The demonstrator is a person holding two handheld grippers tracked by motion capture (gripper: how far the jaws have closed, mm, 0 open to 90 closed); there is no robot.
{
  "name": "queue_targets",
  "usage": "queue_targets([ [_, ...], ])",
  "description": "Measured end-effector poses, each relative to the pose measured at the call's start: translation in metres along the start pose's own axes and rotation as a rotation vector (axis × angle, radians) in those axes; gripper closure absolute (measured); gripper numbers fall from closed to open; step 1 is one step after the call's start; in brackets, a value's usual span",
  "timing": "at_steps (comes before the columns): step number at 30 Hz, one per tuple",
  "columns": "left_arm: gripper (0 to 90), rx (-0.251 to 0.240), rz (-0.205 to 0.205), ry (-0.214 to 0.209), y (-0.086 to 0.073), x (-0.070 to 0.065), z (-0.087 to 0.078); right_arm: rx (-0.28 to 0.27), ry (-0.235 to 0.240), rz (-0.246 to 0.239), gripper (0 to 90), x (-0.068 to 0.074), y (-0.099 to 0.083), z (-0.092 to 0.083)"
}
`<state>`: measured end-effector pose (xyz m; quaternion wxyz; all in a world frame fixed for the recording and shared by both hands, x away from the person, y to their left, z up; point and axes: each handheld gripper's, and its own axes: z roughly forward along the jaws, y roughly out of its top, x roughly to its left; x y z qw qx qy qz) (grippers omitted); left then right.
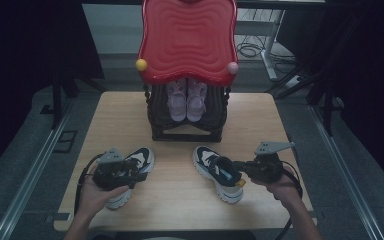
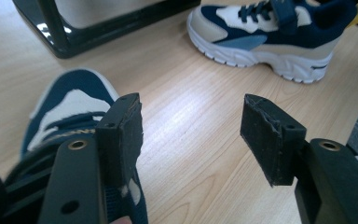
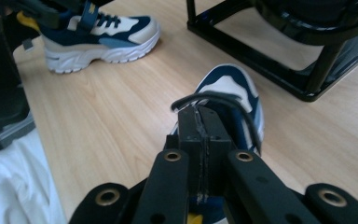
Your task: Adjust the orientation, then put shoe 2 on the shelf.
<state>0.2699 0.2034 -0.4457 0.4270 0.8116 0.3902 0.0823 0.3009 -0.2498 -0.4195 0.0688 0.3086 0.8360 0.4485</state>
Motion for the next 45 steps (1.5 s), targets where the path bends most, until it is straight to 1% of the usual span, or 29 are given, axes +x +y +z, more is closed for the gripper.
queue_targets([
  [1, 39.0, -0.007, 0.0, 0.001, 0.001, 0.0, -0.003, 0.0, 0.0, 0.0, 88.6, 0.0, 0.0, 0.0],
  [2, 39.0, -0.014, -0.001, 0.01, 0.002, 0.002, -0.011, -0.007, -0.009, 0.008, 88.4, -0.004, 0.002, 0.001],
  [4, 39.0, -0.02, 0.001, 0.021, 0.003, 0.004, -0.019, -0.012, -0.017, 0.013, 87.8, -0.009, 0.003, 0.002],
  [6, 39.0, -0.03, -0.008, 0.031, 0.004, 0.007, -0.027, -0.018, -0.018, 0.026, 87.4, -0.014, 0.004, 0.003],
  [7, 39.0, -0.03, -0.008, 0.031, 0.004, 0.007, -0.027, -0.018, -0.018, 0.026, 87.4, -0.014, 0.004, 0.003],
  [8, 39.0, -0.037, -0.01, 0.041, 0.004, 0.011, -0.034, -0.018, -0.026, 0.037, 86.7, -0.019, 0.004, 0.004],
  [9, 39.0, -0.039, -0.013, 0.049, 0.003, 0.013, -0.037, -0.017, -0.028, 0.047, 85.9, -0.021, 0.004, 0.005],
  [12, 39.0, -0.038, -0.02, 0.072, 0.001, 0.019, -0.046, -0.008, -0.042, 0.053, 82.3, -0.025, 0.002, 0.006],
  [13, 39.0, -0.038, -0.02, 0.072, 0.001, 0.019, -0.046, -0.008, -0.042, 0.053, 82.3, -0.025, 0.002, 0.006],
  [14, 39.0, -0.04, -0.032, 0.086, -0.001, 0.024, -0.05, -0.009, -0.048, 0.057, 77.9, -0.028, 0.0, 0.006],
  [16, 39.0, -0.036, -0.04, 0.105, -0.005, 0.029, -0.055, -0.001, -0.068, 0.064, 73.0, -0.03, -0.002, 0.006],
  [17, 39.0, -0.035, -0.044, 0.116, -0.007, 0.031, -0.057, 0.001, -0.072, 0.068, 70.9, -0.031, -0.002, 0.007],
  [18, 39.0, -0.035, -0.044, 0.116, -0.007, 0.031, -0.057, 0.001, -0.072, 0.068, 70.9, -0.031, -0.002, 0.007],
  [19, 39.1, -0.03, -0.049, 0.13, -0.009, 0.035, -0.059, 0.008, -0.079, 0.071, 65.3, -0.034, -0.003, 0.008],
  [20, 39.1, -0.03, -0.055, 0.136, -0.011, 0.037, -0.061, 0.008, -0.079, 0.071, 65.3, -0.034, -0.003, 0.008],
  [21, 39.2, -0.021, -0.066, 0.15, -0.015, 0.042, -0.064, 0.015, -0.088, 0.073, 61.9, -0.035, -0.003, 0.009],
  [22, 39.2, -0.015, -0.073, 0.158, -0.017, 0.045, -0.065, 0.02, -0.086, 0.082, 60.6, -0.036, -0.003, 0.01],
  [24, 39.3, 0.001, -0.085, 0.168, -0.02, 0.049, -0.064, 0.022, -0.093, 0.084, 59.0, -0.037, -0.003, 0.012],
  [25, 39.3, 0.001, -0.085, 0.168, -0.02, 0.049, -0.064, 0.022, -0.093, 0.084, 59.0, -0.037, -0.003, 0.012],
  [26, 39.3, 0.018, -0.093, 0.174, -0.023, 0.054, -0.062, 0.027, -0.094, 0.085, 58.5, -0.038, -0.002, 0.015],
  [27, 39.3, 0.018, -0.093, 0.174, -0.023, 0.054, -0.062, 0.027, -0.094, 0.085, 58.5, -0.038, -0.002, 0.015],
  [28, 39.3, 0.039, -0.095, 0.179, -0.025, 0.058, -0.057, 0.033, -0.094, 0.085, 58.0, -0.039, -0.002, 0.017],
  [32, 39.7, 0.074, -0.099, 0.18, -0.024, 0.066, -0.046, 0.046, -0.09, 0.086, 57.5, -0.04, -0.002, 0.022],
  [33, 39.7, 0.074, -0.099, 0.18, -0.024, 0.066, -0.046, 0.046, -0.09, 0.086, 57.5, -0.04, -0.002, 0.022],
  [34, 39.7, 0.087, -0.098, 0.183, -0.024, 0.07, -0.042, 0.053, -0.088, 0.088, 57.2, -0.04, -0.001, 0.024],
  [38, 40.0, 0.104, -0.102, 0.183, -0.022, 0.075, -0.034, 0.067, -0.079, 0.083, 57.1, -0.039, 0.001, 0.031],
  [41, 40.4, 0.114, -0.099, 0.178, -0.022, 0.076, -0.031, 0.08, -0.073, 0.077, 57.0, -0.038, 0.003, 0.036],
  [44, 41.7, 0.138, -0.088, 0.171, -0.022, 0.076, -0.024, 0.118, -0.066, 0.06, 57.4, -0.037, 0.004, 0.047],
  [45, 42.1, 0.138, -0.088, 0.171, -0.022, 0.076, -0.024, 0.127, -0.06, 0.059, 57.6, -0.037, 0.005, 0.049],
])
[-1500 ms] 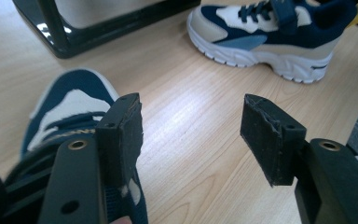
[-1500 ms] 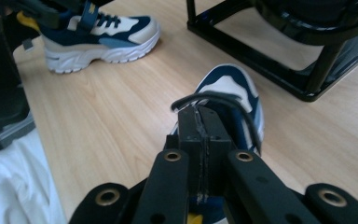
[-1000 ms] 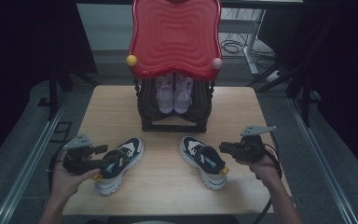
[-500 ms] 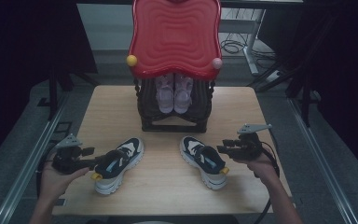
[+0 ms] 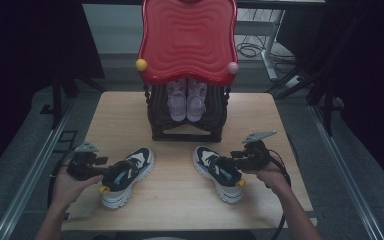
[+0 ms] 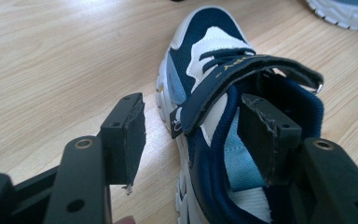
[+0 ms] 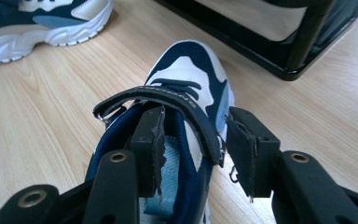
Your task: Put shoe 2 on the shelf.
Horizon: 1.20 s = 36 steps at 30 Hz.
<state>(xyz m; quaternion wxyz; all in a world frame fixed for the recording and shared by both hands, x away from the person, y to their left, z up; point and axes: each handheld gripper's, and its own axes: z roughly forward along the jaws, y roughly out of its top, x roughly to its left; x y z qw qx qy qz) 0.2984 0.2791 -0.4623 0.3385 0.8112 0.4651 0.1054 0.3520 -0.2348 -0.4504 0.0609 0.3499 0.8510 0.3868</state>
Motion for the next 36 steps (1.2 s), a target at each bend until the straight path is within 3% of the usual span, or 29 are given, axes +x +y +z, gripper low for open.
queue_targets([
  [10, 46.0, 0.054, 0.028, 0.007, 0.003, -0.003, 0.013, 0.068, 0.002, -0.013, 58.4, -0.001, 0.002, 0.014],
  [20, 52.7, 0.086, 0.037, -0.005, 0.005, 0.0, 0.017, 0.135, -0.032, -0.033, 62.4, 0.0, 0.004, 0.027],
  [25, 56.5, 0.125, 0.066, 0.001, 0.008, -0.002, 0.019, 0.151, -0.043, -0.05, 63.7, 0.001, 0.006, 0.03],
  [32, 63.9, 0.15, 0.073, -0.029, 0.01, -0.002, 0.022, 0.196, -0.051, -0.059, 65.9, 0.002, 0.01, 0.033],
  [36, 62.1, 0.166, 0.071, -0.031, 0.011, -0.001, 0.023, 0.224, -0.046, -0.06, 65.2, 0.001, 0.011, 0.036],
])
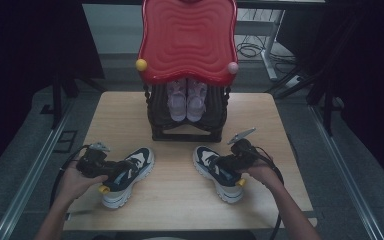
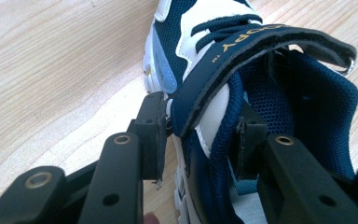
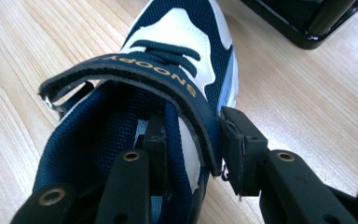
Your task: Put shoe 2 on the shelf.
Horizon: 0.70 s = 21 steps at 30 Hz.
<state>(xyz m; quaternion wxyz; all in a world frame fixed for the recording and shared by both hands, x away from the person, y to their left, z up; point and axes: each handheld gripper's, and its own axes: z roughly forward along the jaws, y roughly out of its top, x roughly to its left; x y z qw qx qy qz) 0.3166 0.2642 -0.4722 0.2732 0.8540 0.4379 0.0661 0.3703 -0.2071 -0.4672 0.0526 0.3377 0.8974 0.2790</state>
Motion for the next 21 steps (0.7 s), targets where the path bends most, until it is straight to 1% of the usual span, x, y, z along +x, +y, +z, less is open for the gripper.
queue_targets([
  [3, 62.6, 0.009, 0.004, 0.0, 0.0007, -0.0002, 0.0003, 0.012, 0.0, -0.004, 65.6, -0.0003, 0.0006, 0.0008],
  [5, 66.0, 0.012, 0.009, -0.005, 0.0009, -0.0005, 0.0008, 0.023, -0.009, -0.007, 67.9, 0.0005, 0.0019, 0.0015],
  [10, 70.0, 0.016, 0.01, -0.003, 0.0008, -0.0007, 0.0009, 0.027, -0.018, -0.004, 71.4, 0.0008, 0.002, 0.0017],
  [14, 72.5, 0.012, 0.002, 0.001, 0.0008, -0.0005, 0.0006, 0.03, -0.045, -0.015, 74.6, 0.0035, 0.0022, 0.0015],
  [18, 74.4, 0.003, -0.01, 0.009, 0.0015, 0.0002, 0.0003, 0.015, -0.054, -0.018, 76.2, 0.0032, 0.0001, 0.0002],
  [21, 75.1, -0.023, -0.025, 0.018, 0.0023, 0.0011, -0.0025, -0.006, -0.05, -0.008, 76.4, 0.0018, -0.003, -0.0014],
])
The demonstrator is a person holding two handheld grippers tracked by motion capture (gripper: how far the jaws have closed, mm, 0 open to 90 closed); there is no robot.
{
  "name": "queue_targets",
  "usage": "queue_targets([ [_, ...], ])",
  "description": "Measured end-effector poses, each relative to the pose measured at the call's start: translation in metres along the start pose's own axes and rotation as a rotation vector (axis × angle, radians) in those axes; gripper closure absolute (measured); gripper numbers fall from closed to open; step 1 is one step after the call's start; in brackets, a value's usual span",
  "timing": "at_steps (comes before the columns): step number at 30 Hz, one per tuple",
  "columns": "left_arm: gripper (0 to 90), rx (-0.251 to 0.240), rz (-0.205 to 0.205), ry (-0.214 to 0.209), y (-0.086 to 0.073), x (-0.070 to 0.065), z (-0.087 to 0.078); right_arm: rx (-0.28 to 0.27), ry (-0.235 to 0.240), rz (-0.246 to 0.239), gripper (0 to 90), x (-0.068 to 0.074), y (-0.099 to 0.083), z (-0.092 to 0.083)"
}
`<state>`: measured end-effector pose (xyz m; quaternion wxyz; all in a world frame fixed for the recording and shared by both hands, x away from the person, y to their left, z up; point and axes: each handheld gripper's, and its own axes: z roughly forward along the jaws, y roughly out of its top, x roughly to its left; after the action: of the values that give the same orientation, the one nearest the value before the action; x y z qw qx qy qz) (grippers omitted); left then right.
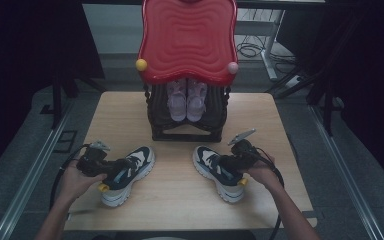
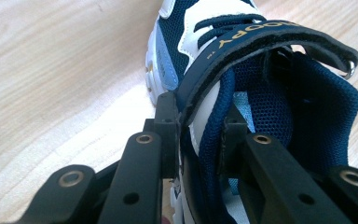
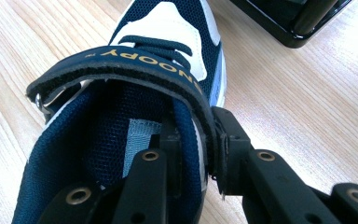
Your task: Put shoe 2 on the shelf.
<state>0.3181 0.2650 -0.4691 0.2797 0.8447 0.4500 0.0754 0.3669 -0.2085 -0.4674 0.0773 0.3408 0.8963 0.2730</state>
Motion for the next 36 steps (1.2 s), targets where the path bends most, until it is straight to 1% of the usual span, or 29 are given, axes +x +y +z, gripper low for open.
queue_targets([
  [2, 75.4, -0.027, -0.013, -0.008, 0.0, 0.001, -0.005, -0.022, 0.004, 0.01, 76.5, -0.001, -0.003, -0.002],
  [7, 75.4, -0.109, -0.049, -0.037, -0.002, 0.003, -0.016, -0.09, 0.037, 0.047, 76.5, -0.005, -0.009, -0.011],
  [9, 75.4, -0.139, -0.075, -0.047, -0.004, 0.005, -0.018, -0.126, 0.051, 0.063, 76.5, -0.007, -0.012, -0.015],
  [12, 75.4, -0.17, -0.107, -0.048, -0.007, 0.008, -0.02, -0.186, 0.068, 0.087, 76.5, -0.01, -0.018, -0.02],
  [13, 75.4, -0.17, -0.107, -0.048, -0.007, 0.008, -0.02, -0.186, 0.068, 0.087, 76.5, -0.01, -0.018, -0.02],
  [14, 75.4, -0.189, -0.122, -0.05, -0.009, 0.009, -0.021, -0.221, 0.083, 0.104, 76.5, -0.013, -0.022, -0.022],
  [15, 75.4, -0.2, -0.131, -0.055, -0.01, 0.01, -0.021, -0.235, 0.089, 0.113, 76.5, -0.015, -0.024, -0.023],
  [16, 75.4, -0.2, -0.131, -0.055, -0.01, 0.01, -0.021, -0.249, 0.093, 0.122, 76.5, -0.016, -0.026, -0.023],
  [17, 75.4, -0.209, -0.138, -0.061, -0.011, 0.011, -0.022, -0.249, 0.093, 0.122, 76.5, -0.016, -0.026, -0.023],
  [18, 75.4, -0.223, -0.149, -0.07, -0.012, 0.012, -0.024, -0.273, 0.105, 0.143, 76.5, -0.02, -0.031, -0.026],
  [19, 75.4, -0.232, -0.155, -0.075, -0.013, 0.013, -0.025, -0.273, 0.105, 0.143, 76.5, -0.02, -0.031, -0.026],
  [20, 75.4, -0.251, -0.165, -0.085, -0.014, 0.014, -0.027, -0.3, 0.11, 0.158, 76.5, -0.022, -0.035, -0.028],
  [21, 75.4, -0.251, -0.165, -0.085, -0.014, 0.014, -0.027, -0.316, 0.112, 0.166, 76.5, -0.024, -0.037, -0.029],
  [22, 75.4, -0.276, -0.175, -0.092, -0.016, 0.016, -0.029, -0.335, 0.116, 0.175, 76.5, -0.025, -0.04, -0.03],
  [23, 75.4, -0.276, -0.175, -0.092, -0.016, 0.016, -0.029, -0.335, 0.116, 0.175, 76.5, -0.025, -0.04, -0.03],
  [24, 75.4, -0.307, -0.195, -0.095, -0.017, 0.017, -0.031, -0.37, 0.12, 0.194, 76.5, -0.028, -0.044, -0.034],
  [26, 75.4, -0.331, -0.209, -0.095, -0.019, 0.018, -0.033, -0.408, 0.124, 0.209, 76.5, -0.031, -0.05, -0.037],
  [27, 75.4, -0.331, -0.209, -0.095, -0.019, 0.018, -0.033, -0.421, 0.126, 0.217, 76.5, -0.033, -0.052, -0.039],
  [28, 75.5, -0.352, -0.218, -0.093, -0.02, 0.019, -0.035, -0.435, 0.123, 0.222, 76.5, -0.034, -0.054, -0.041],
  [29, 75.4, -0.361, -0.222, -0.093, -0.02, 0.02, -0.036, -0.445, 0.117, 0.225, 76.5, -0.035, -0.057, -0.043],
  [30, 75.4, -0.361, -0.222, -0.093, -0.02, 0.02, -0.036, -0.445, 0.117, 0.225, 76.5, -0.035, -0.057, -0.043],
  [31, 75.4, -0.379, -0.232, -0.099, -0.021, 0.021, -0.039, -0.471, 0.116, 0.245, 76.5, -0.038, -0.061, -0.047],
  [34, 75.4, -0.405, -0.245, -0.11, -0.023, 0.023, -0.042, -0.507, 0.118, 0.282, 76.5, -0.044, -0.069, -0.053],
  [35, 75.4, -0.405, -0.245, -0.11, -0.023, 0.023, -0.042, -0.507, 0.118, 0.282, 76.5, -0.044, -0.069, -0.053],
  [36, 75.4, -0.416, -0.251, -0.116, -0.023, 0.023, -0.043, -0.521, 0.114, 0.287, 76.5, -0.046, -0.071, -0.055],
])
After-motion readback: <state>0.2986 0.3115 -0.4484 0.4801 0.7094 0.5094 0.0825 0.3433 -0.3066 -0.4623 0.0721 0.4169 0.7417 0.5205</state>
